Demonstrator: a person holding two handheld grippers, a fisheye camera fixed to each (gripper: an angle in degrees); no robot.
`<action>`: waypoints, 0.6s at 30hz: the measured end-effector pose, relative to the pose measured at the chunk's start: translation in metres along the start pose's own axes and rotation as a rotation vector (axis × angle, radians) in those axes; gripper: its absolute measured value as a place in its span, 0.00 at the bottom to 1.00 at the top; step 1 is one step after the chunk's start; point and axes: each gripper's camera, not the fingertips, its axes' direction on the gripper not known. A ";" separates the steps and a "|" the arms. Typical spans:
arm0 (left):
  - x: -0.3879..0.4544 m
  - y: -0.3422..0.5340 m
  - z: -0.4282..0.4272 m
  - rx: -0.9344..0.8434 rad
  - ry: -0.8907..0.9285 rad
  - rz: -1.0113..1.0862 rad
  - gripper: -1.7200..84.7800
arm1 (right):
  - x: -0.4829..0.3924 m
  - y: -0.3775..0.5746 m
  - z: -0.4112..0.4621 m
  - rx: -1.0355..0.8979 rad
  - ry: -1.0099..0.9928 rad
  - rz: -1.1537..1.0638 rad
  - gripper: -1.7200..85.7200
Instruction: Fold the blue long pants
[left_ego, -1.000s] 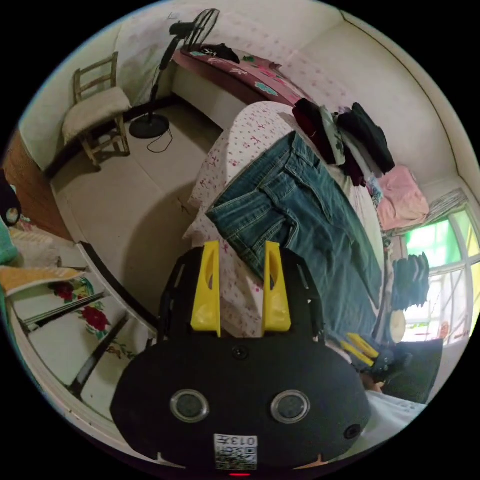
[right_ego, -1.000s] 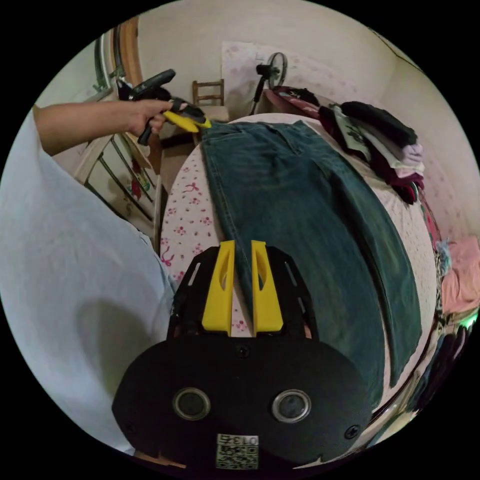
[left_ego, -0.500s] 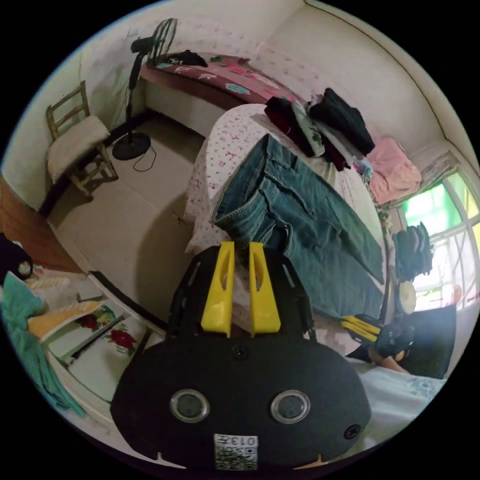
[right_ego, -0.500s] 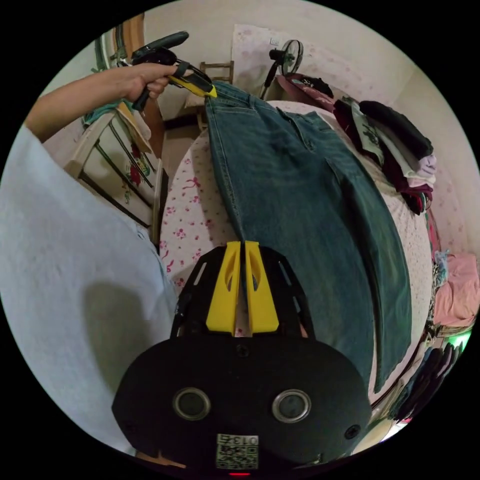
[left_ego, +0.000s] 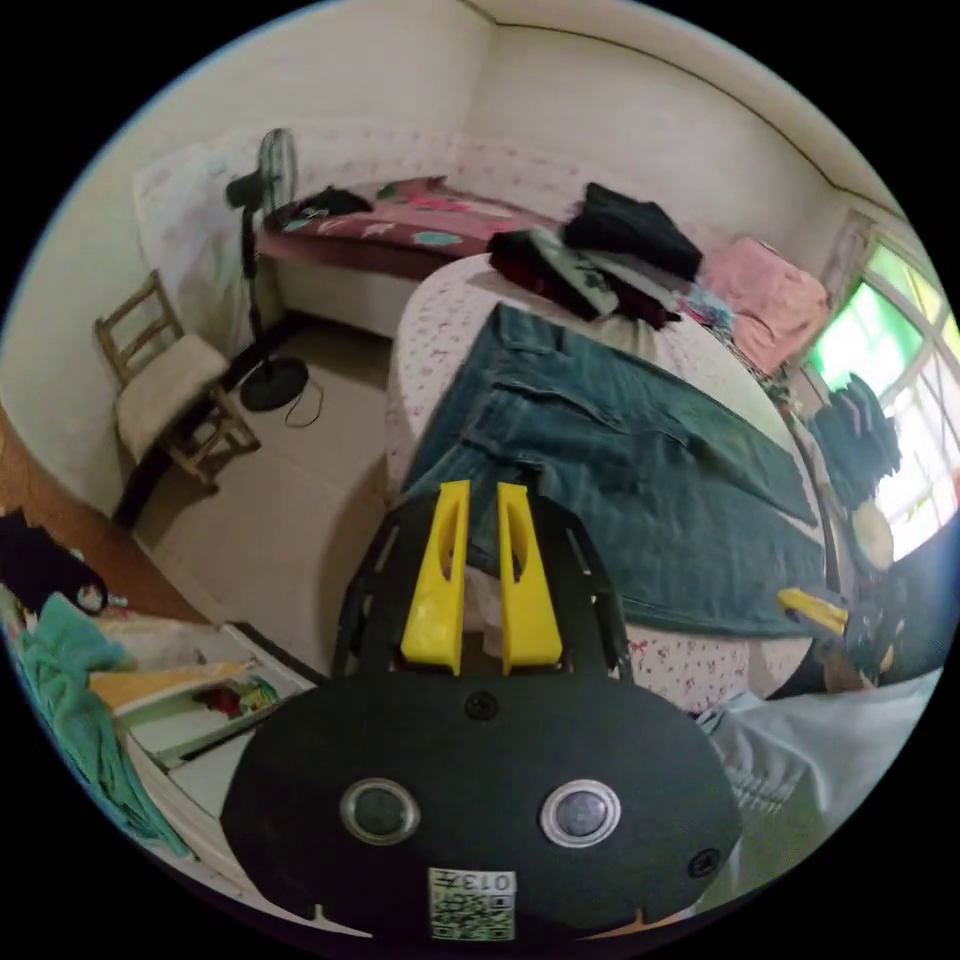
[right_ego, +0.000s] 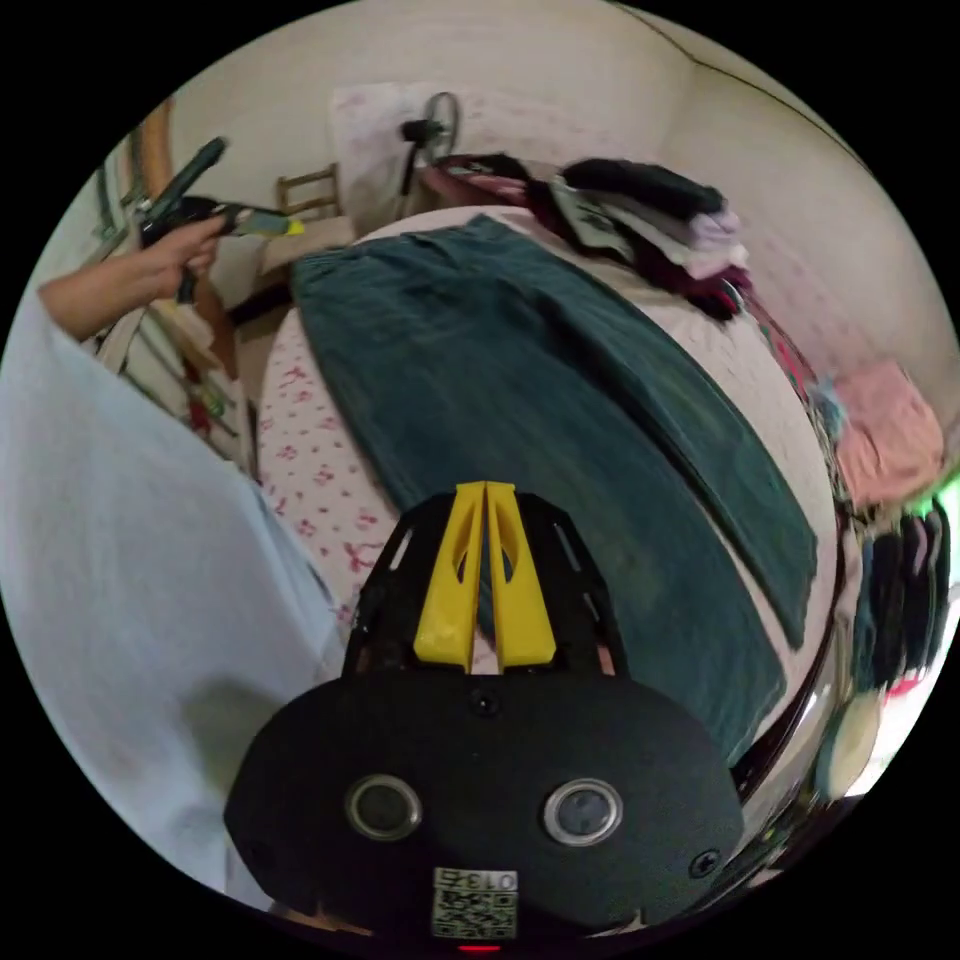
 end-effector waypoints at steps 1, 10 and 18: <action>0.022 0.003 0.010 -0.037 0.029 0.079 0.07 | 0.015 0.015 0.000 -0.017 0.027 0.085 0.02; 0.158 0.057 0.102 -0.209 -0.111 0.521 0.02 | 0.062 0.104 0.017 -0.149 0.126 0.292 0.02; 0.201 0.067 0.107 -0.163 -0.079 0.598 0.02 | 0.093 0.143 -0.006 -0.093 0.103 0.376 0.02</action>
